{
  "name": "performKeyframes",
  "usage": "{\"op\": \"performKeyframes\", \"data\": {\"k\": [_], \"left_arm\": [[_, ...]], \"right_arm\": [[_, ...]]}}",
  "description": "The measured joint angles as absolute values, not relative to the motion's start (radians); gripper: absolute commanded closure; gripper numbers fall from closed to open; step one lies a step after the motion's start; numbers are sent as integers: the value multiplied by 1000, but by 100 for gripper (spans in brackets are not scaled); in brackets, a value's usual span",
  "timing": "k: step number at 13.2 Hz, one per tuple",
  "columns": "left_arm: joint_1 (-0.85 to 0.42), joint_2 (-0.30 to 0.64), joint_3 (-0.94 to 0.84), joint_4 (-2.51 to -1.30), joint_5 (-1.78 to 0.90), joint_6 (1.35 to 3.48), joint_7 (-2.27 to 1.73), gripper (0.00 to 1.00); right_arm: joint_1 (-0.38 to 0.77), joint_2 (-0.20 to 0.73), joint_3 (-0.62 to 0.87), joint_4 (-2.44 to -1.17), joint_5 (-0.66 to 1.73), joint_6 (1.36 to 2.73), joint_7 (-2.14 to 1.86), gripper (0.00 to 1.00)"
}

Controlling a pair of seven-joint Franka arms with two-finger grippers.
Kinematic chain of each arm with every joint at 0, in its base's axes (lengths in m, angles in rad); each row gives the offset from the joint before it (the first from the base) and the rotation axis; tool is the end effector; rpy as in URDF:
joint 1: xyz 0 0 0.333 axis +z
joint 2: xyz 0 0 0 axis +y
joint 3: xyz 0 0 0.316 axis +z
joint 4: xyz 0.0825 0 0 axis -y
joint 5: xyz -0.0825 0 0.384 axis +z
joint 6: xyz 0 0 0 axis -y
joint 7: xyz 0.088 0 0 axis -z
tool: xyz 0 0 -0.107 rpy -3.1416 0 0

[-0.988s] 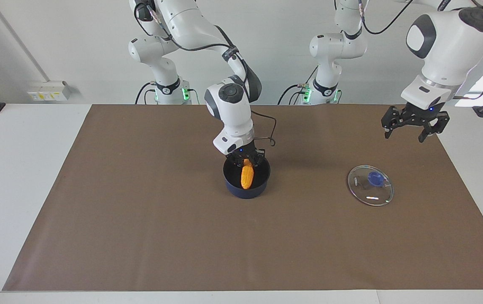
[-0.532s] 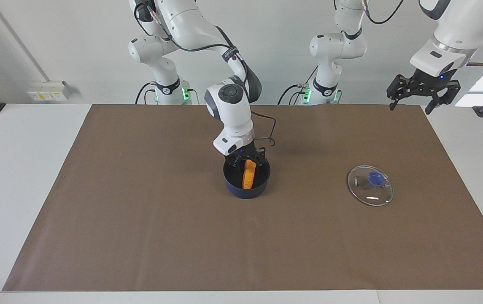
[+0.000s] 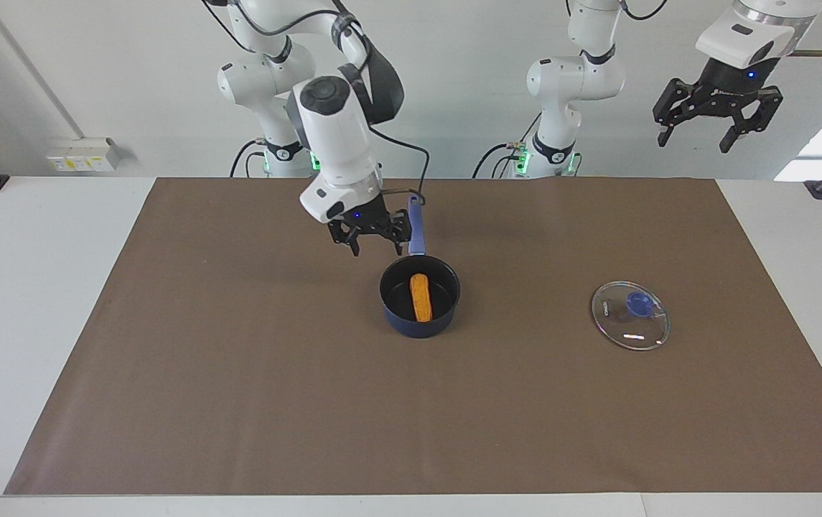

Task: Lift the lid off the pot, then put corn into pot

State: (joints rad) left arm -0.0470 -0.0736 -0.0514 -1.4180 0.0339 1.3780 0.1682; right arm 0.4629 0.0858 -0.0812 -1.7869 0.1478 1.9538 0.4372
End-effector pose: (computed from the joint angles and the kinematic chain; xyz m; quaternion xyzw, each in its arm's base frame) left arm 0.5041 -0.0470 0.7168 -0.9913 0.1293 -0.0161 0.0190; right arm 0.5499 0.2327 0.5066 -0.9956 0.0521 -0.0110 0.0768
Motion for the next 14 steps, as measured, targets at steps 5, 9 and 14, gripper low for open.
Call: {"op": "performKeyframes", "data": {"k": [5,9,14], "left_arm": [[-47,-72,-51,-1419,29,1356,161,0],[-44,-70,-40,-1420,-6,1349,119,0],[-44,-70,-40,-1420,-7,1349,99,0]], "right_arm": [[261,-61,-87,-1788,76,1753,126,10],[106,-100,-95,-1786,72,1681,-34,6],[49,-107,-94,-1694,11,1633,-88,0]]}}
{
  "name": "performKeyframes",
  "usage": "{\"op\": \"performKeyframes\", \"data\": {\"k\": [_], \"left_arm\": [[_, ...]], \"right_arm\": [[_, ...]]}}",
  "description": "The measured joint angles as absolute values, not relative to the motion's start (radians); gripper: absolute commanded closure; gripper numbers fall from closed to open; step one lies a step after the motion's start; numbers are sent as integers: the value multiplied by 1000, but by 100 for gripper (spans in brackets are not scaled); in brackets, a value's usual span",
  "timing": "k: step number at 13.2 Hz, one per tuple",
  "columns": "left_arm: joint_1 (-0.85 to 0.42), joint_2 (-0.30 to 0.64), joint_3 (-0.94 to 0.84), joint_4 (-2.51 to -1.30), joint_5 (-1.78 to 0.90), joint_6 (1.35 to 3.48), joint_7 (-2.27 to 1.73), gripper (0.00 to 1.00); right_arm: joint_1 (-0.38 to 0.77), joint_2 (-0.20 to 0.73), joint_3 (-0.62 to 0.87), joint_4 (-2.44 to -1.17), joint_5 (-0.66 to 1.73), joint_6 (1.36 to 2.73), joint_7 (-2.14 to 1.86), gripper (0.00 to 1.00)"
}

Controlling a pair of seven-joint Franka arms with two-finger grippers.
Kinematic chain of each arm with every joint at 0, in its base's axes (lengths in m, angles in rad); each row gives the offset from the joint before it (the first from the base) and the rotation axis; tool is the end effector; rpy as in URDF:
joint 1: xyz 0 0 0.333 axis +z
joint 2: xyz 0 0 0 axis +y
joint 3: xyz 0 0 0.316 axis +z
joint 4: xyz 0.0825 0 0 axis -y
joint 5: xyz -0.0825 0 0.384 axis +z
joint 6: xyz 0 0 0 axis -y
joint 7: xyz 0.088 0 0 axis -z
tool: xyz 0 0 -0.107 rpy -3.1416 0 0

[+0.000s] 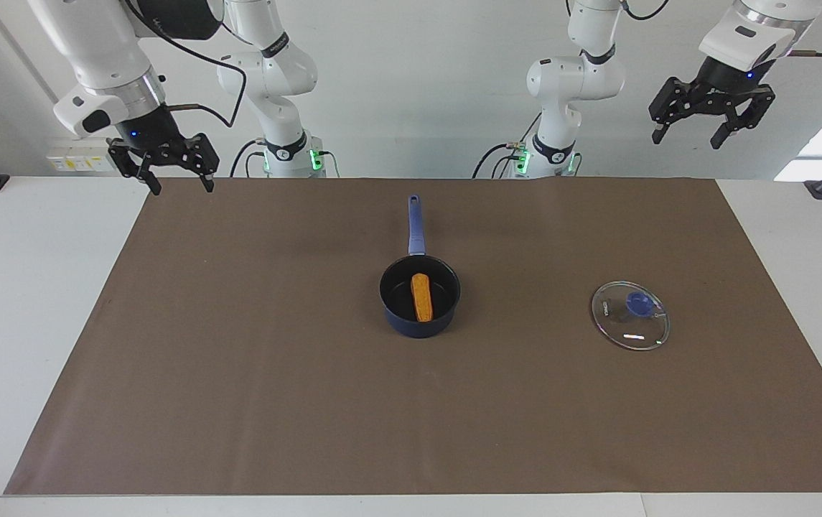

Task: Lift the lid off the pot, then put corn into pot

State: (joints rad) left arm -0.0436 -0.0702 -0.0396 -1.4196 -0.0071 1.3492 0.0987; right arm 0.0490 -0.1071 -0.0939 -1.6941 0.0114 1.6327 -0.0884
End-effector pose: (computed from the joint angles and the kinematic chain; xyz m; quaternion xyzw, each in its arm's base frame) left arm 0.5027 -0.0438 0.7118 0.9958 -0.0916 -0.0001 0.0021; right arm 0.5259 -0.0252 0.6292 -0.9995 -0.0217 -0.0233 0.0092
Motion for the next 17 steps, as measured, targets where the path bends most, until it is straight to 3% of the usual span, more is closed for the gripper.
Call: {"op": "performKeyframes", "data": {"k": [7,12,17], "left_arm": [[-43,-70,-37,-1420,-7,1349,99,0],[-43,-70,-37,-1420,-7,1349,99,0],[-43,-71,-37,-1420,-7,1349,99,0]], "right_arm": [[48,-108,-91,-1677,3,1607,-89,0],[45,-110,-107,-1583,-1,1487,-104,0],[47,-121,-101,-1579,0,1467,-104,0]]}}
